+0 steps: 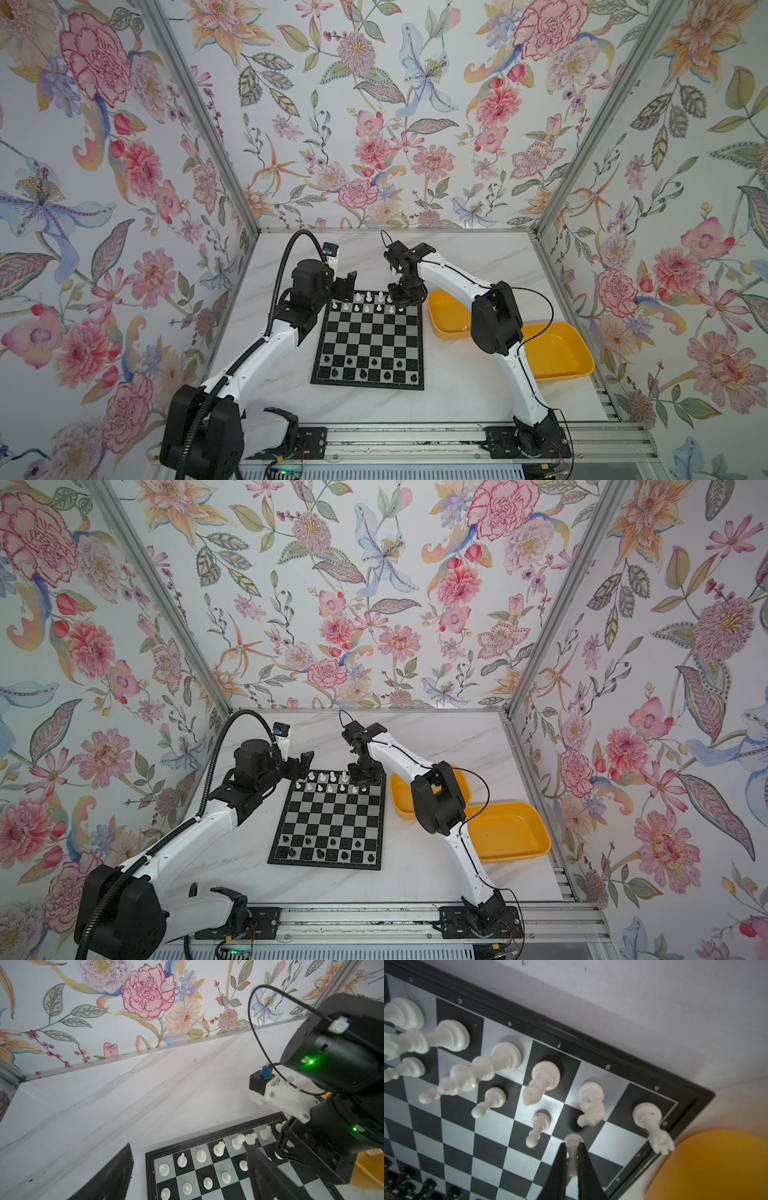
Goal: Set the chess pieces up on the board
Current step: 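Lower the pawn onto the board near the far row and open the right gripper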
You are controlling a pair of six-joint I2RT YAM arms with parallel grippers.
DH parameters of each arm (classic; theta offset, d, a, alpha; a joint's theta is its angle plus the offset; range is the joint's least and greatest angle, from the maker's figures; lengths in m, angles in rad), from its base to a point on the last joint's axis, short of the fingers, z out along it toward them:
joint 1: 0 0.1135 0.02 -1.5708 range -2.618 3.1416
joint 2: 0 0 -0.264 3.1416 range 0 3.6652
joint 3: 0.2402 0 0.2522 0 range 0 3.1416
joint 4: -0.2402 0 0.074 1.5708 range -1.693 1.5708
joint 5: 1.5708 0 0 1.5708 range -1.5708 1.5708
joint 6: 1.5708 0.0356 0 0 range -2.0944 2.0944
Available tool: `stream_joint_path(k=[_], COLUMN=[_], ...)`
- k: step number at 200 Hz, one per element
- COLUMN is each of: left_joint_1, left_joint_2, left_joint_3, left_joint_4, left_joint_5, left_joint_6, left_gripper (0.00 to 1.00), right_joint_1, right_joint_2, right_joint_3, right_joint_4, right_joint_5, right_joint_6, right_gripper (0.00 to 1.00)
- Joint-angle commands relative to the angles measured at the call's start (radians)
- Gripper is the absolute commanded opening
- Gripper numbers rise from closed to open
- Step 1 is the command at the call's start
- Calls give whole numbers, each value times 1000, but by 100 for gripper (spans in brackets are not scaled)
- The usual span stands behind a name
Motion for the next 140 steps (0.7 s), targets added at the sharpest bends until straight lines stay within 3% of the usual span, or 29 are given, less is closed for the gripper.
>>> stream_joint_path(k=[1,63,113,140], left_joint_1=[16,23,23,24], left_joint_2=[-8,28,61,73], left_joint_3=[24,53,73,81], left_joint_4=[-30,-30,-17,-9], left_joint_5=[-6,2,8,11], left_joint_6=[15,18,11,7], left_gripper=[87,87,87,86], right_joint_1=[0,-12,-21,-32], right_joint_2=[26,37,29,10], right_joint_3=[24,19,15,15], right_joint_4=[-26,-26,-26,-27], right_joint_5=[5,-10,-5,-1], right_joint_6=[-5,-14,-17,-22], right_gripper=[12,14,30,32])
